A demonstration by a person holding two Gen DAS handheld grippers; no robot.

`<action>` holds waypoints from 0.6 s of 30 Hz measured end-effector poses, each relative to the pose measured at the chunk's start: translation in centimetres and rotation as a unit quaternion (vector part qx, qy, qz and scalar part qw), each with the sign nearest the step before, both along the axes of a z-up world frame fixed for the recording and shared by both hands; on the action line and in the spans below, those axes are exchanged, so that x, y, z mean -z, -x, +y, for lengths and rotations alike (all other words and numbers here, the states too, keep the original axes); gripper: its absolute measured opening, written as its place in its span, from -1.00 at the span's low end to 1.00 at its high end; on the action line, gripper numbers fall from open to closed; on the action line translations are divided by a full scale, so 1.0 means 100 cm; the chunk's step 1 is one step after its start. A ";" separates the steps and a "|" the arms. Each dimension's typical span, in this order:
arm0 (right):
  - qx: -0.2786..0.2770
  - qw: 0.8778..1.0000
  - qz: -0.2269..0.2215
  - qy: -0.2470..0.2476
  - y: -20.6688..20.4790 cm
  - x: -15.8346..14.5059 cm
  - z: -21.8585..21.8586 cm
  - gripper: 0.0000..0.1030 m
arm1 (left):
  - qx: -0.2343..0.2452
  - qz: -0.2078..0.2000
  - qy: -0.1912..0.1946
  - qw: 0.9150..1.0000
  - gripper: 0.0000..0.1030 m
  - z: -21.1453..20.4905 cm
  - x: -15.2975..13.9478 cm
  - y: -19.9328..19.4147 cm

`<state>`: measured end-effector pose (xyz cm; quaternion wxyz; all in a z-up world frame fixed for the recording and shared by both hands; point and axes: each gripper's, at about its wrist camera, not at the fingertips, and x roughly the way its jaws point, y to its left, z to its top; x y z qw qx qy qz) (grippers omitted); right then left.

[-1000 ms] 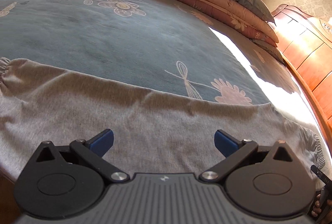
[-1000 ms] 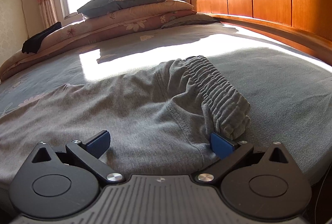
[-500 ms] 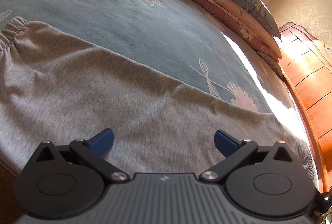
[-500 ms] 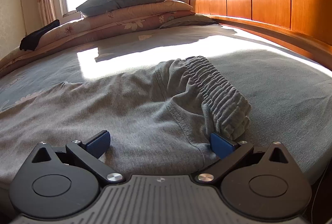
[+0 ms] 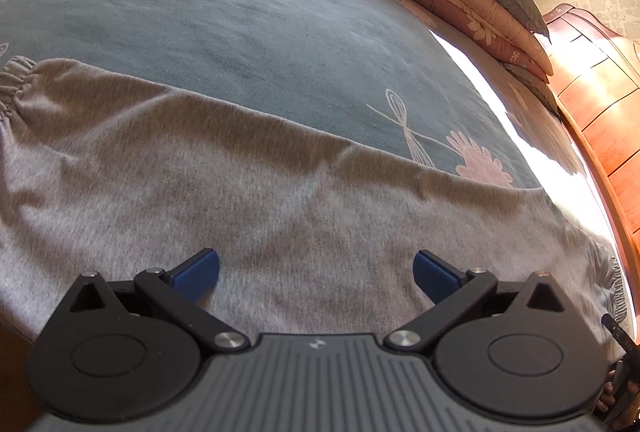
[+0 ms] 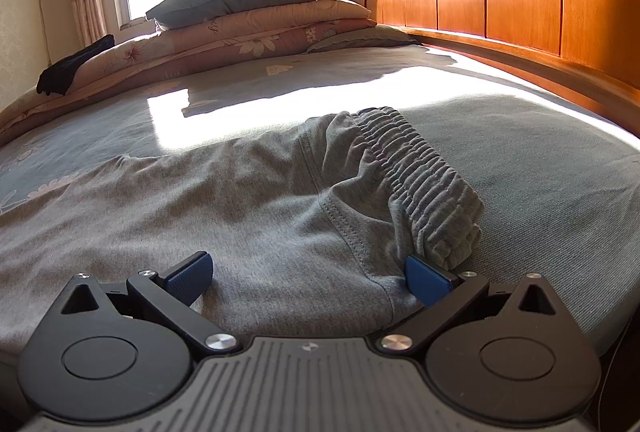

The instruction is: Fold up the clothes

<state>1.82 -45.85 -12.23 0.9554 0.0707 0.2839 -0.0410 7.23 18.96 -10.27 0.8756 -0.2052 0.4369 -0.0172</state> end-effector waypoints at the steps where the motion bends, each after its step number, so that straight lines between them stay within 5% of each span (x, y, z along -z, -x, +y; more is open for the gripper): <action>1: 0.007 1.000 0.001 0.003 0.001 -0.004 0.004 1.00 | -0.003 0.001 -0.013 1.000 0.99 -0.002 -0.004 0.000; 9: -0.106 0.993 -0.024 0.043 0.016 -0.050 0.083 1.00 | -0.007 -0.065 -0.053 0.996 0.99 0.001 -0.051 0.024; 13: -0.172 0.983 0.016 0.067 0.006 -0.033 0.130 1.00 | -0.044 -0.076 -0.054 0.995 0.99 0.029 -0.066 0.040; 16: -0.180 0.977 0.071 0.085 -0.006 -0.009 0.153 1.00 | -0.079 -0.084 -0.050 0.992 0.99 0.054 -0.068 0.055; 18: -0.176 0.979 0.064 0.083 -0.003 -0.007 0.156 1.00 | -0.101 -0.086 -0.039 0.990 0.99 0.071 -0.065 0.064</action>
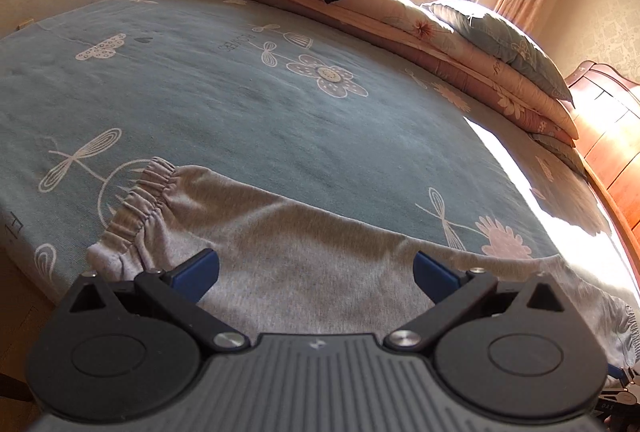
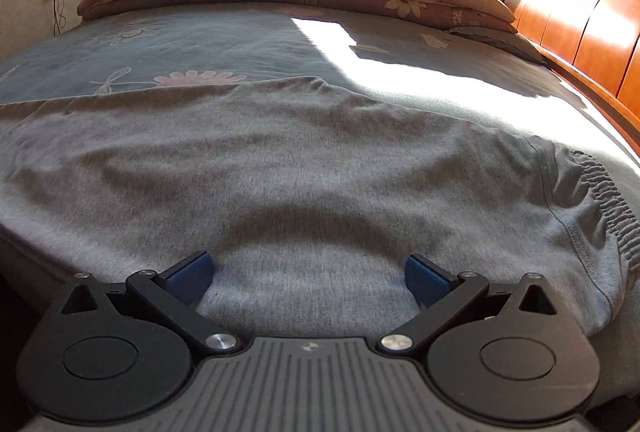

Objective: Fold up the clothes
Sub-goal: 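Lower the open left gripper onto the stacked sweatpants cuffs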

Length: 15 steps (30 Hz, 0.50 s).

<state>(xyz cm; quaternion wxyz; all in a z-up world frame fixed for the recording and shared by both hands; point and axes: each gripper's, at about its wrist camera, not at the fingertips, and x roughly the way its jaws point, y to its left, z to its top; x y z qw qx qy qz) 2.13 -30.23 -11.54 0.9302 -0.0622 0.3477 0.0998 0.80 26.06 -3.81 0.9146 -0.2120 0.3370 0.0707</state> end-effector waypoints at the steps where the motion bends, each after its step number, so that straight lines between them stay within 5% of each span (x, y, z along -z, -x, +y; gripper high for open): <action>1: 0.001 1.000 0.000 -0.003 0.001 0.000 0.000 1.00 | -0.010 -0.002 0.007 1.000 0.99 0.008 0.002 0.004; 9: 0.001 1.000 0.006 -0.004 0.001 0.001 -0.001 1.00 | -0.100 -0.030 0.109 0.989 0.99 0.062 0.032 0.020; 15: 0.004 1.000 0.002 0.003 0.002 0.001 0.001 1.00 | -0.118 -0.027 0.131 0.984 0.99 0.073 0.044 0.027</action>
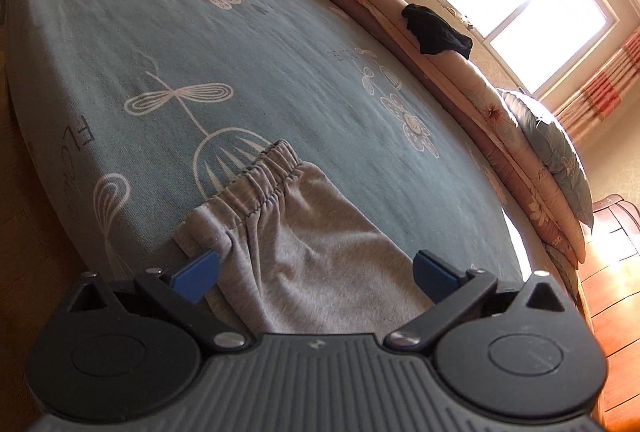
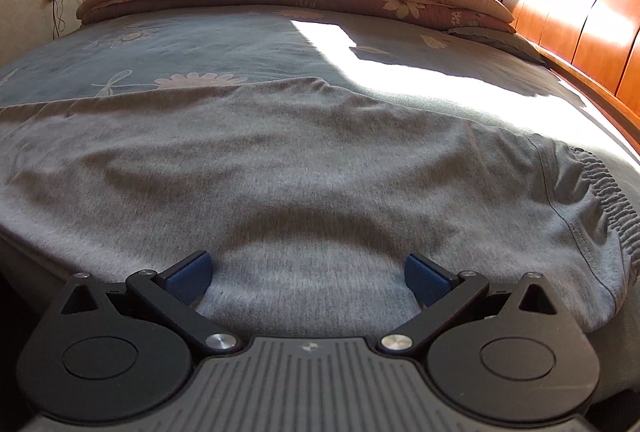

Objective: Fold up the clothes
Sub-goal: 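Lower the open left gripper onto the stacked sweatpants cuffs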

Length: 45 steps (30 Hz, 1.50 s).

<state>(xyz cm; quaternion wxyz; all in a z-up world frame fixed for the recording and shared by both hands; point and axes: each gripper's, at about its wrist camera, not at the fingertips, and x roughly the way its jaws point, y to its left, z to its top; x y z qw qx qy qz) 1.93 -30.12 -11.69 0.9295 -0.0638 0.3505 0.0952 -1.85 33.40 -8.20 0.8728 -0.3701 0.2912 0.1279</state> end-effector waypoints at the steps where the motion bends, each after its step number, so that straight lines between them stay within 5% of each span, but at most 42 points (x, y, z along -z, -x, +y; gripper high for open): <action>1: 0.001 1.000 0.001 0.001 0.000 0.000 0.000 1.00 | 0.004 -0.001 0.000 1.000 0.99 0.000 0.001 0.001; 9: 0.003 1.000 -0.001 0.003 0.000 0.000 0.002 1.00 | -0.002 0.002 0.022 1.000 0.99 0.008 0.014 0.000; 26: 0.007 1.000 -0.006 0.001 0.000 -0.001 0.002 1.00 | -0.049 -0.091 0.095 0.990 0.85 0.017 0.037 0.028; 45: 0.012 1.000 -0.004 0.006 0.000 0.000 0.005 1.00 | -0.046 -0.080 0.126 0.988 0.85 0.038 0.060 0.011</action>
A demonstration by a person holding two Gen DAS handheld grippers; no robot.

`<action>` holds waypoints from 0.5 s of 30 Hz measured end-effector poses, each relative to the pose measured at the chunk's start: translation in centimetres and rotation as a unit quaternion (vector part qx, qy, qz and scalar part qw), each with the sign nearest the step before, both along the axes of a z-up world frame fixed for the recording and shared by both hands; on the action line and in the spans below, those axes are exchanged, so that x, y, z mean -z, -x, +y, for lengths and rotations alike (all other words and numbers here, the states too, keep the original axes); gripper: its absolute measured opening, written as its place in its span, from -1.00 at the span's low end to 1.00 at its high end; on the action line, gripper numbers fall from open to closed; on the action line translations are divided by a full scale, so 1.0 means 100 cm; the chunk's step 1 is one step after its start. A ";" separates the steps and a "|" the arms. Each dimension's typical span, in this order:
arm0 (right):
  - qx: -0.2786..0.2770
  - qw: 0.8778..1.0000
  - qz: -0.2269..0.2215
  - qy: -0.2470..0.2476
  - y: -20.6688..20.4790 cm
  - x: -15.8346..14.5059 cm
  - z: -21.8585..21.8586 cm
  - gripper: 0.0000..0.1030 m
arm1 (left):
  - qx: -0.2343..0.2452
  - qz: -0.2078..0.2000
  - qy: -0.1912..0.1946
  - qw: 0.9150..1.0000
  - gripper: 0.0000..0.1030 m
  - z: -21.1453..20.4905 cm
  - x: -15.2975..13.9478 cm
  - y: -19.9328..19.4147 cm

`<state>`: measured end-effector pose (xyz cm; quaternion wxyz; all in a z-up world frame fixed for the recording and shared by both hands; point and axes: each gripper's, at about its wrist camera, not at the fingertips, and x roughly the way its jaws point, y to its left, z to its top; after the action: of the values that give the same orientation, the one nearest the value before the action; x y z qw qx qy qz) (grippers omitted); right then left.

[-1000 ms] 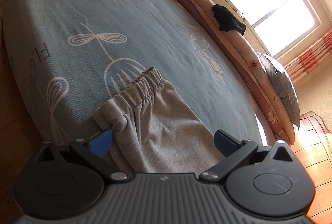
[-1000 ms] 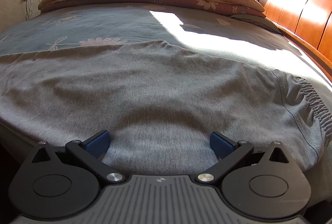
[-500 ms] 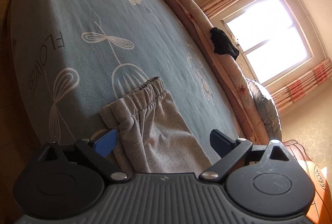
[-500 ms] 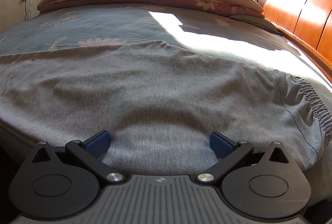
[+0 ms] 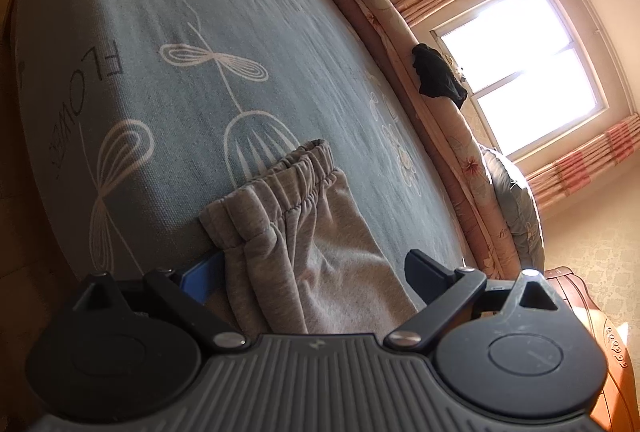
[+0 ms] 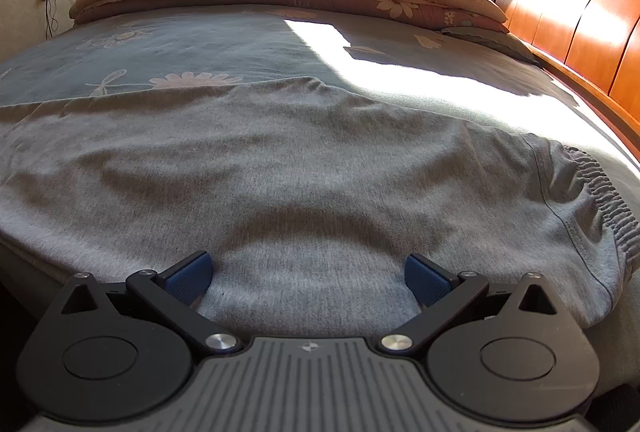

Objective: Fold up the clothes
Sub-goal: 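Lower the open left gripper onto the stacked sweatpants cuffs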

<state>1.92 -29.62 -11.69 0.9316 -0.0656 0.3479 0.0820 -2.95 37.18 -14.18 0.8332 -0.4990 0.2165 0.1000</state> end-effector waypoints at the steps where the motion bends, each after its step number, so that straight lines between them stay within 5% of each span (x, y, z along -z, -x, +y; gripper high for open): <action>1: 0.000 1.000 0.000 0.000 0.000 0.000 0.000 1.00 | -0.002 -0.002 0.006 1.000 0.85 0.002 0.001 0.000; 9: -0.004 1.000 -0.005 0.008 0.002 0.001 0.002 1.00 | -0.003 -0.004 0.009 1.000 0.86 0.001 0.001 0.003; 15: 0.000 1.000 -0.003 0.010 0.002 0.000 0.003 1.00 | -0.018 -0.044 0.068 0.997 0.89 0.012 0.016 0.008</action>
<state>1.71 -29.32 -11.70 0.9321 -0.0749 0.3456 0.0781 -3.75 38.42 -15.74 0.8042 -0.5620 0.1771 0.0783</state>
